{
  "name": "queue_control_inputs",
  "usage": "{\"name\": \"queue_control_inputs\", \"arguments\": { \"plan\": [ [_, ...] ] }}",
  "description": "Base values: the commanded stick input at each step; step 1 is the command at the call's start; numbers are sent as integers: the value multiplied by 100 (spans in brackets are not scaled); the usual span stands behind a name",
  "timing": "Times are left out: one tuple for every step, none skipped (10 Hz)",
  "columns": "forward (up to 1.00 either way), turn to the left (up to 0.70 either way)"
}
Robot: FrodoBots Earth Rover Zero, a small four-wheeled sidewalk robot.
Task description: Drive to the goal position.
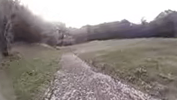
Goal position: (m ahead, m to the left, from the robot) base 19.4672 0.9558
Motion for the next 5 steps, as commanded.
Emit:
{"name": "queue_control_inputs", "arguments": {
  "plan": [
    [0, -100],
    [0, -100],
    [0, -100],
    [0, -100],
    [0, -100]
  ]
}}
